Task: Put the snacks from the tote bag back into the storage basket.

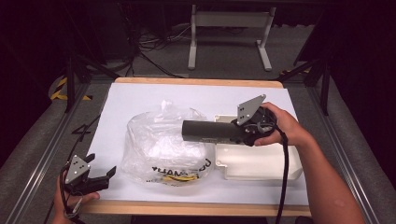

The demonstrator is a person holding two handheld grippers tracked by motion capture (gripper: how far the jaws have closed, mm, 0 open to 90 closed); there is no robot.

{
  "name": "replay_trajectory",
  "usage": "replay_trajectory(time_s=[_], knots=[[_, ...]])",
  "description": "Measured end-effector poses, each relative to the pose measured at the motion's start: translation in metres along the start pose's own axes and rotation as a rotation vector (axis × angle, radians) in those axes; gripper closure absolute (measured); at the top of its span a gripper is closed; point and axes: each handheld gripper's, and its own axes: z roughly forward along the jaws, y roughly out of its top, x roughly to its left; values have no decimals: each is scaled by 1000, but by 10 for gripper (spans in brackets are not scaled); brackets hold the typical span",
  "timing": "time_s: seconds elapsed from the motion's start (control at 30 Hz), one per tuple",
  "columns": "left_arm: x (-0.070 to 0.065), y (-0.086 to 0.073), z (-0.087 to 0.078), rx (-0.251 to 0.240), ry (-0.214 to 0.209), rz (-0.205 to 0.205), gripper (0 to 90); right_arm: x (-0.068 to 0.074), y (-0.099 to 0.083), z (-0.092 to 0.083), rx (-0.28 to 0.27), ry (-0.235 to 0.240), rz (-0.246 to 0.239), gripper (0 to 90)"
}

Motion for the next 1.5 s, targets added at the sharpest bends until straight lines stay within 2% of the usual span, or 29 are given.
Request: replay_trajectory(time_s=[0.17, 0.3, 0.67, 0.93, 1.27, 1.4, 1.5], knots=[[-3, 1, -1, -11, -3, 12, 104, 0, -11, -8, -7, 9, -3, 428], [-2, 1, 0, -2, -4, 14, 104, 0, -17, -13, -7, 12, -7, 428], [-1, 0, 1, 2, -2, 7, 104, -1, -44, -35, 20, 0, 20, 428], [-2, 1, 1, 4, -3, 14, 104, -1, -69, -53, 11, -21, 53, 428], [-3, 1, 1, 4, 0, 17, 104, 1, -84, -57, 19, -7, 66, 428], [-3, 1, 1, 4, -2, 17, 104, 1, -86, -53, 43, -15, 56, 428], [-3, 1, 2, 5, -4, 19, 104, 1, -88, -48, 47, 7, 51, 428]])
